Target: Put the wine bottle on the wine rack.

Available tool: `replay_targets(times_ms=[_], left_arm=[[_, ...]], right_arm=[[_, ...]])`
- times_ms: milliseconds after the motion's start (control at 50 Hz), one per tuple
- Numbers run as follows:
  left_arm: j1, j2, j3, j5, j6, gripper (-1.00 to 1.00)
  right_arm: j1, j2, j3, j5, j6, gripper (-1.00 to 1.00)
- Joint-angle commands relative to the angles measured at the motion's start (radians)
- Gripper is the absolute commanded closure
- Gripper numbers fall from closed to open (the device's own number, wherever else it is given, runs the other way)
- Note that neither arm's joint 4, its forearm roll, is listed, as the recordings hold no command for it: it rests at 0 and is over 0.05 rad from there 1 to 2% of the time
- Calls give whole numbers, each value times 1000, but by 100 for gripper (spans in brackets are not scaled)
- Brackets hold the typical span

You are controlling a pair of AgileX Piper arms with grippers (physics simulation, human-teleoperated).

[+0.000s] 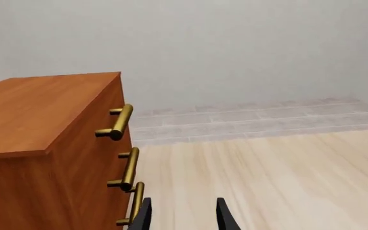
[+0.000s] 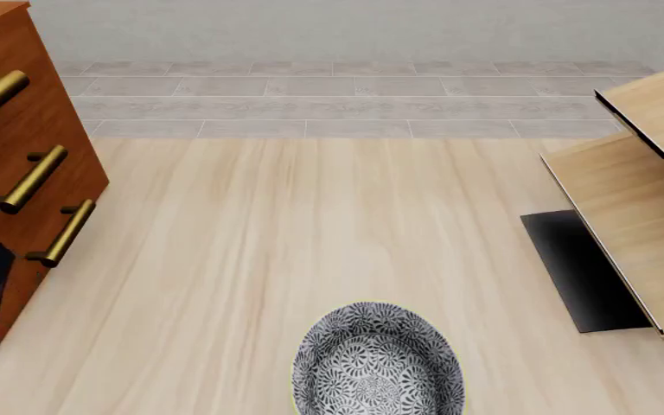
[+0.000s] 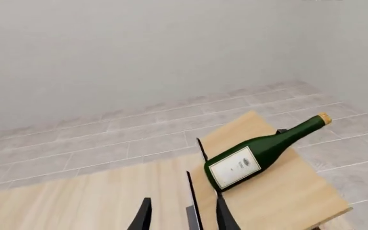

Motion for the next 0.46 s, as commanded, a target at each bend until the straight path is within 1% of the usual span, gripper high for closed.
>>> replay_targets(times_ms=[20,80,180,460], left_arm=[[10,0,-50,32,12,-100],[12,0,-56,36,15,-100],[15,0,-74,47,18,-100],[18,-1,-136,93,40,-100]], right_arm=[[33,-86,40,40,-30,-100],[41,-96,44,45,-35,-100],[53,-133,50,57,-65,-100],[63,-210,68,105,-82,-100]])
